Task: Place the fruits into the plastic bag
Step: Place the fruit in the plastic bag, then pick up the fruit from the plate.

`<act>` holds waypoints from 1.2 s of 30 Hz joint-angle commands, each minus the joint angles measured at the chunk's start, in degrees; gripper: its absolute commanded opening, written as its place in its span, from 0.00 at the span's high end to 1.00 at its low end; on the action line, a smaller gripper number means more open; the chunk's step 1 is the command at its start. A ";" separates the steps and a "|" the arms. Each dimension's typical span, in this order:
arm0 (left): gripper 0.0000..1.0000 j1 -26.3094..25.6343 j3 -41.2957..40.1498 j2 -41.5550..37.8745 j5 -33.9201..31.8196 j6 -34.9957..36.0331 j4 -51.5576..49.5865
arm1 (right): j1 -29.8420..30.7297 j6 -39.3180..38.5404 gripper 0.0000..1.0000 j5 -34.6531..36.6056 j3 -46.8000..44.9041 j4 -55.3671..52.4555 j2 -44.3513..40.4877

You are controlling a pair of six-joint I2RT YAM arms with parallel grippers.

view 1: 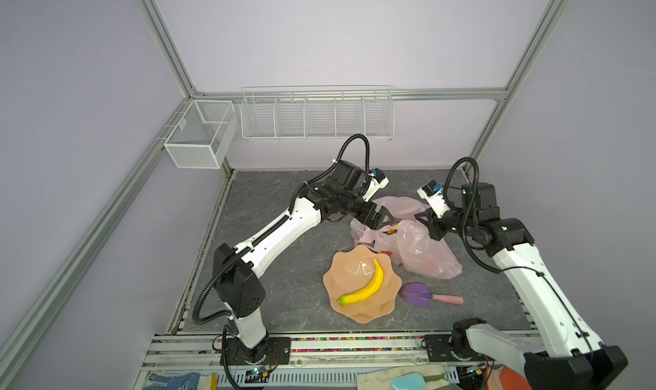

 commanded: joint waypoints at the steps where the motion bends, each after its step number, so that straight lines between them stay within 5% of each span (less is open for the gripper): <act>1: 0.01 0.11 -5.37 -6.54 -2.43 0.35 -2.73 | -0.28 0.26 0.93 0.14 0.62 -0.94 -0.66; 8: 0.03 -6.92 -15.27 -11.41 -10.06 1.44 -11.63 | -0.30 0.38 0.93 0.38 1.71 -0.66 0.32; 16: 0.12 -15.62 -25.11 -10.57 -15.10 -5.30 -8.72 | -0.28 1.00 0.93 0.64 2.58 0.00 1.71; 36: 0.30 -19.63 -20.77 5.71 -21.58 -4.10 -12.65 | -0.28 -0.14 0.93 1.14 2.88 -1.13 0.90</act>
